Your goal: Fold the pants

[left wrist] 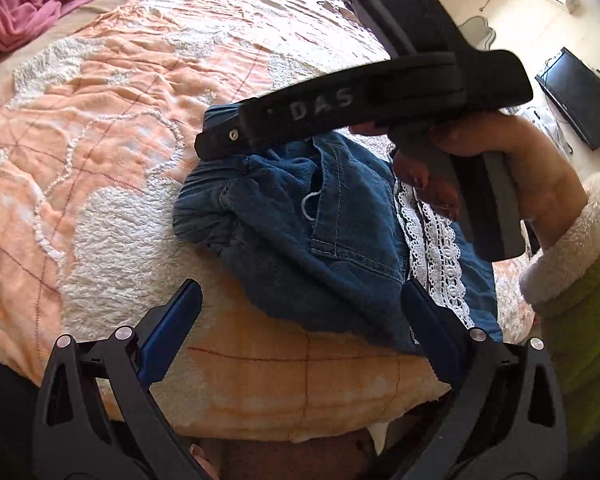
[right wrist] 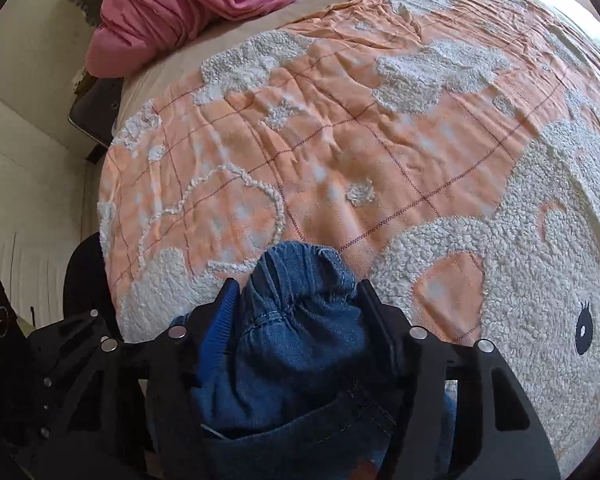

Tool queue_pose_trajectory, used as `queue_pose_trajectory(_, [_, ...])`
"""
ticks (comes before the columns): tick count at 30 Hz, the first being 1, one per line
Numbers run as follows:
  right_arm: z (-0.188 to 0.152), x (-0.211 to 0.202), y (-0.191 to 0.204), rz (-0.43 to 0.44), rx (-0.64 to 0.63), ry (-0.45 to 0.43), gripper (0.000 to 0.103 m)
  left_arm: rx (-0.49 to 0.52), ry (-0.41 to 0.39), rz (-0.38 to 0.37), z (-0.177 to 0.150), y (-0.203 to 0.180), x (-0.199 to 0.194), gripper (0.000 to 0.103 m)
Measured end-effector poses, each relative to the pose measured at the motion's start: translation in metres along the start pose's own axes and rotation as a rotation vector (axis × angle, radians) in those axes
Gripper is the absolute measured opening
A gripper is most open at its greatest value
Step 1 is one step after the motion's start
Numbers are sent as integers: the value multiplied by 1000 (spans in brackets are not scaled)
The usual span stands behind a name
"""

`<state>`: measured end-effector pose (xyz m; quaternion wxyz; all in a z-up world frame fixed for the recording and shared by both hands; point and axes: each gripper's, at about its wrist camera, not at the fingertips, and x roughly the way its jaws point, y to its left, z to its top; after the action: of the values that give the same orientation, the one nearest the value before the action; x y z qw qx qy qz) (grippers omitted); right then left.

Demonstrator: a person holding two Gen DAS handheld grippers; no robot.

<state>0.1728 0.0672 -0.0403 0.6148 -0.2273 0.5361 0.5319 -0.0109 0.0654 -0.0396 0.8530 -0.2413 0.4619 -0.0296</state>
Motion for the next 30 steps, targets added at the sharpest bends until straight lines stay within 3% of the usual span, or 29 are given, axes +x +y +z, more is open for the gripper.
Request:
queue_pose_trajectory(5, [-8, -19, -10, 40, 37, -76, 33, -15, -10, -8, 3, 4, 3, 90])
queue_pose_trajectory(10, [-20, -46, -19, 103, 55, -172, 31, -37, -36, -4, 14, 10, 8, 77])
queue_pose_trajectory(13, [-24, -57, -22, 121, 64, -208, 31, -72, -43, -45, 19, 17, 11, 60])
queue_pose_trajectory(17, [-28, -66, -23, 134, 63, -239, 32, -113, -31, -142, 25, 21, 19, 27])
queue_pose_trajectory(23, [-42, -85, -27, 136, 54, -303, 32, -59, -62, -130, 29, 5, 12, 21])
queue_pose_trajectory(30, [-74, -121, -42, 150, 76, -395, 32, 72, -102, -91, 32, -36, 2, 21])
